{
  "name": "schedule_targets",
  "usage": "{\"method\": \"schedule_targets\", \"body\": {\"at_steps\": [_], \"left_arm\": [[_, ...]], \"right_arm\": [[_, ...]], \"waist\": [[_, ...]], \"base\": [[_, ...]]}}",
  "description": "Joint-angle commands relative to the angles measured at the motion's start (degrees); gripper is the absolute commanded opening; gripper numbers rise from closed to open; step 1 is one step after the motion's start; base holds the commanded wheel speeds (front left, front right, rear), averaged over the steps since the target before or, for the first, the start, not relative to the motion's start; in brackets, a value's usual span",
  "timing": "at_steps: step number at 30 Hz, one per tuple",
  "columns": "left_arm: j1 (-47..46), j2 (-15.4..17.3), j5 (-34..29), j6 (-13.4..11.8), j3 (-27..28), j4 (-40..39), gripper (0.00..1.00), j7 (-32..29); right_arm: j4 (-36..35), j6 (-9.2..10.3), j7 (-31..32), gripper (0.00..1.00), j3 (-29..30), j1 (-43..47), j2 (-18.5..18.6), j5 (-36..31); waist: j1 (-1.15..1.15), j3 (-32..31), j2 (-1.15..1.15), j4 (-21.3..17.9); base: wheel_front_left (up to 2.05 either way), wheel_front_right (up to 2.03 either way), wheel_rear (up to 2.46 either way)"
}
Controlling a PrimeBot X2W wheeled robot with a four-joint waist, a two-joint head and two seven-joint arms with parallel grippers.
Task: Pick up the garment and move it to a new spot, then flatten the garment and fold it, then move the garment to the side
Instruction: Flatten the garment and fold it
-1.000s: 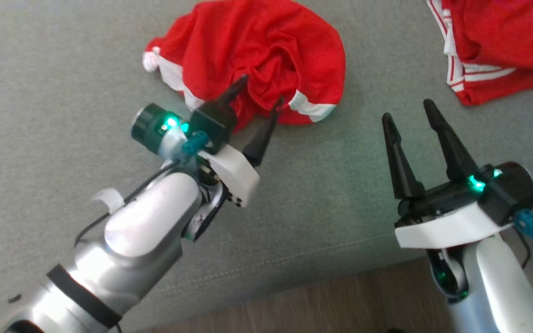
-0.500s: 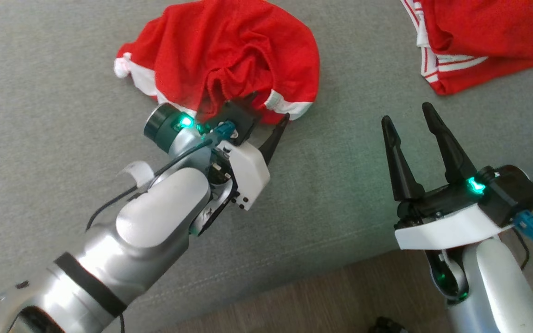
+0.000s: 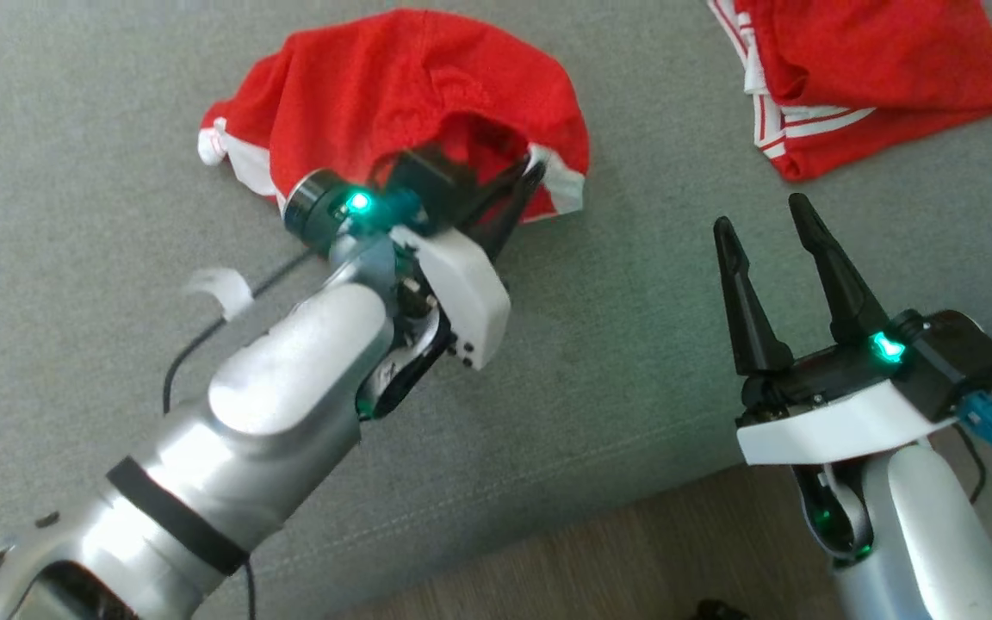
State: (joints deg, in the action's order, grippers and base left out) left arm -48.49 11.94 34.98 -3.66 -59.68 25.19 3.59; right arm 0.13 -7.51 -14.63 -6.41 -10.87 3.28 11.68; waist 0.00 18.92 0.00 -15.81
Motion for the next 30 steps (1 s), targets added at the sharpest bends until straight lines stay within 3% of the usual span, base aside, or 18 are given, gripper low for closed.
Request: {"method": "schedule_targets", "body": {"at_steps": [1, 5, 10, 14, 18, 24, 30], "left_arm": [[-4.11, -0.29, 3.44, 2.23, 4.55, -2.89, 0.00, 0.08], [-9.18, -0.38, 10.57, 6.01, 10.37, -5.26, 0.00, -2.22], [-14.90, 0.36, 15.92, 7.20, 16.17, -7.61, 0.00, -4.27], [-16.71, 2.80, 17.16, 6.54, 18.38, -9.33, 0.00, -6.03], [-10.03, 6.18, 19.28, 4.29, 19.06, -11.30, 0.00, -7.24], [8.67, 12.75, 23.13, 0.64, 19.88, -14.03, 0.00, -5.03], [20.50, 16.39, 23.30, -1.06, 20.26, -14.65, 0.00, 0.43]], "right_arm": [[-1.57, 0.02, -0.37, 1.00, -1.45, 0.78, -0.40, 0.11], [-1.23, 0.02, -0.37, 1.00, -2.08, 1.36, -0.40, 0.10], [-0.80, 0.02, -0.37, 1.00, -2.20, 2.47, -0.40, 0.02], [-0.66, 0.02, -0.37, 1.00, -1.98, 3.82, -0.40, -0.12], [-0.75, 0.02, -0.37, 1.00, -1.85, 4.92, -0.40, -0.37], [1.06, 0.02, -0.37, 1.00, -2.43, 6.05, -0.40, -0.57], [11.02, 0.02, -0.37, 1.00, -3.43, 4.90, -0.40, 1.74]], "waist": [[0.00, -1.93, 0.00, 0.04], [0.00, -4.56, 0.00, -0.12], [0.00, -7.36, 0.00, -0.18], [0.00, -9.57, 0.00, 0.52], [0.00, -10.57, 0.00, 2.04], [0.00, -10.27, 0.00, 4.85], [0.00, -9.45, 0.00, 8.78]], "base": [[0.00, 0.00, 0.00], [0.00, 0.00, 0.00], [0.00, 0.00, 0.00], [0.00, 0.00, 0.00], [0.00, 0.00, 0.00], [0.00, 0.00, 0.00], [0.00, 0.00, 0.00]]}}
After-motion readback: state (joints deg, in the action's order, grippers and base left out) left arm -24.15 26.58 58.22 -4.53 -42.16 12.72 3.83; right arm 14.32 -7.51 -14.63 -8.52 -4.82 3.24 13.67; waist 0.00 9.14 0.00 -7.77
